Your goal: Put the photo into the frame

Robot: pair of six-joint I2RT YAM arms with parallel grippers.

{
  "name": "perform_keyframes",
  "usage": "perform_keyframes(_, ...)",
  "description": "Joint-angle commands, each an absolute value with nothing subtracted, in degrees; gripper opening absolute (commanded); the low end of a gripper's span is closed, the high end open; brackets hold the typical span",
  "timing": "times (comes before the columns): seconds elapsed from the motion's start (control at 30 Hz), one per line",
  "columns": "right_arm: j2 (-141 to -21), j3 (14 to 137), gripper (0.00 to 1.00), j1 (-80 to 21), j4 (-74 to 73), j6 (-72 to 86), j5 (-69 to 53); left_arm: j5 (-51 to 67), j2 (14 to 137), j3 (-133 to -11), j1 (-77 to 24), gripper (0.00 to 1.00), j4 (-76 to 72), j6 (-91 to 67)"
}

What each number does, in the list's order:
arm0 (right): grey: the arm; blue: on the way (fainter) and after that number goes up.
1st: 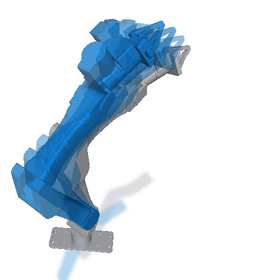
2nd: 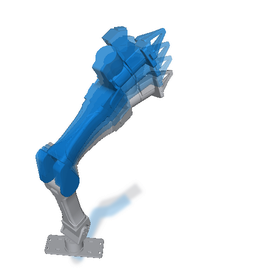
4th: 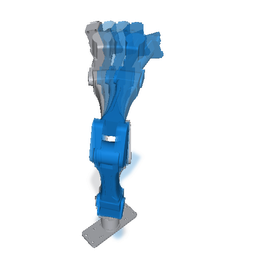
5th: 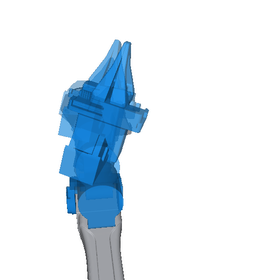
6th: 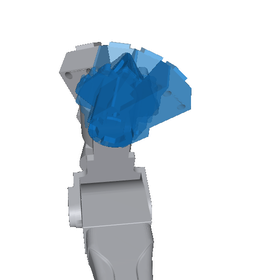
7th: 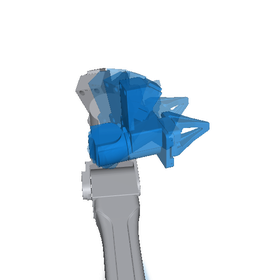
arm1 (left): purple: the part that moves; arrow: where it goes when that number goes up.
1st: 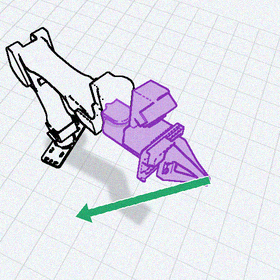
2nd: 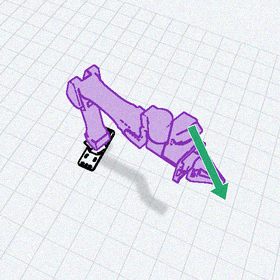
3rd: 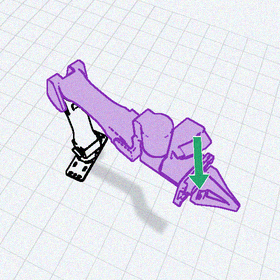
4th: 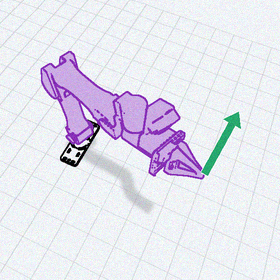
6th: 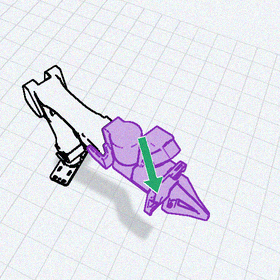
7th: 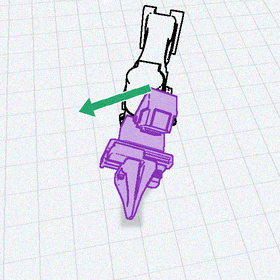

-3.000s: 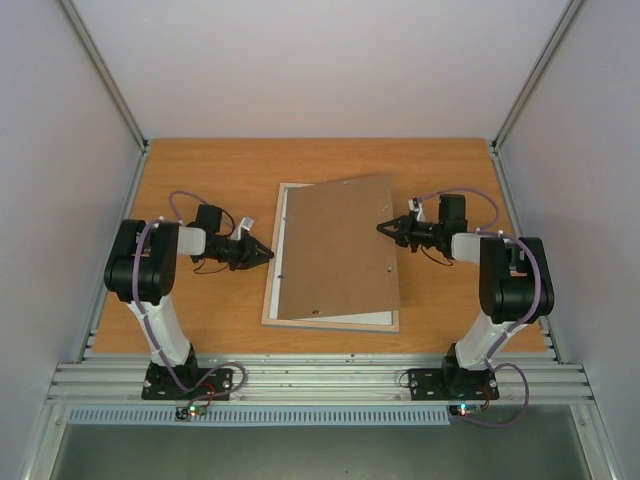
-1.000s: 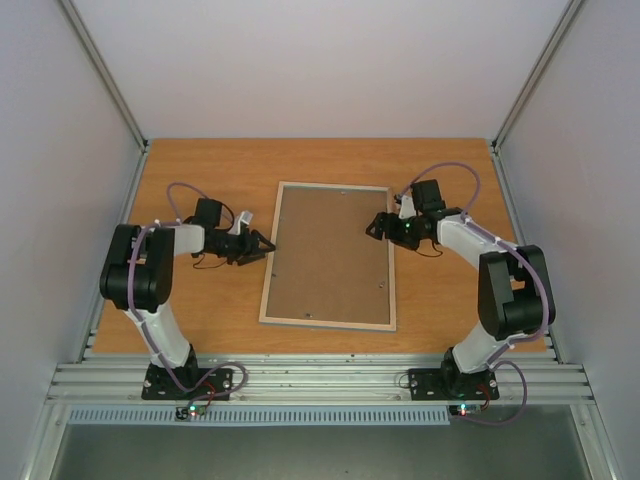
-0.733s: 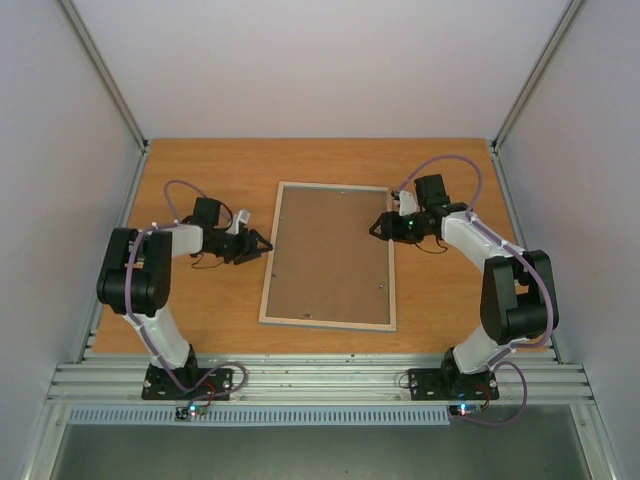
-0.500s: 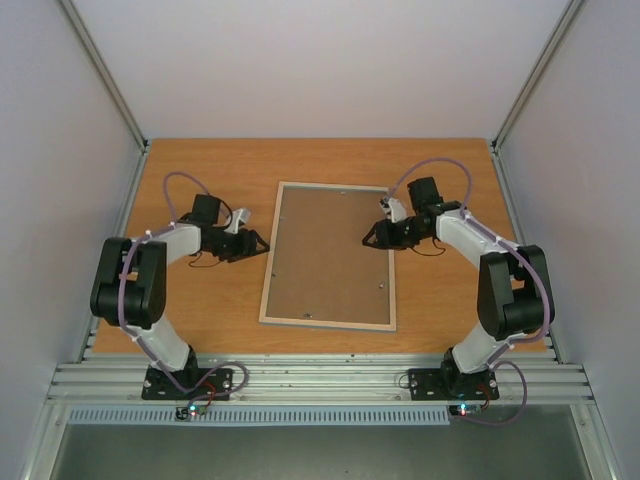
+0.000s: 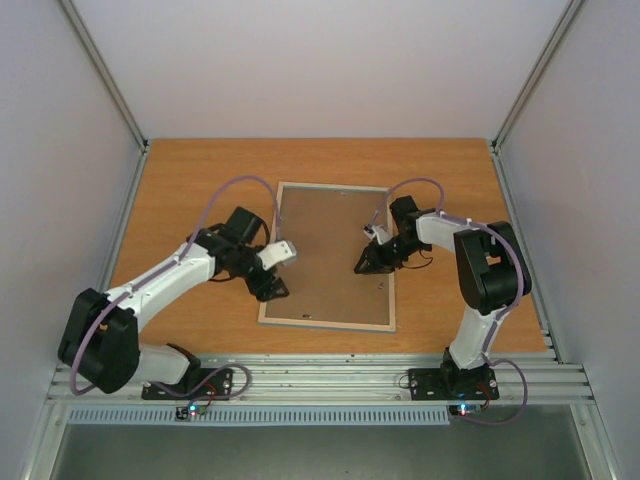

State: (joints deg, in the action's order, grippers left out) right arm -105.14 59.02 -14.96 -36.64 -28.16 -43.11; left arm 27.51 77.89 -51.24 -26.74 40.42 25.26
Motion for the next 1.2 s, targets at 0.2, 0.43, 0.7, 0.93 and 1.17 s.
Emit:
perform_keyframes(0.2, -110.0, 62.9, 0.28, -15.0, -41.6, -33.8, -38.3, 14.7, 80.0, -47.7, -42.1, 0.74, 42.9, 46.5)
perform_keyframes(0.43, -112.0, 64.1, 0.27, -14.3, -42.8, -34.6, -38.9, 10.1, 84.3, -46.6, -49.7, 0.67, 36.0, 48.2)
perform_keyframes(0.7, -112.7, 64.3, 0.25, -14.2, -43.1, -34.4, -38.8, 9.5, 87.5, -46.3, -52.7, 0.61, 30.9, 48.4)
perform_keyframes(0.93, -113.1, 64.6, 0.23, -13.9, -43.0, -33.3, -38.7, 8.8, 88.7, -45.3, -54.4, 0.52, 30.8, 50.4)
perform_keyframes(1.17, -113.7, 64.8, 0.21, -13.5, -43.2, -33.3, -38.9, 9.3, 88.9, -44.3, -54.6, 0.46, 30.9, 51.9)
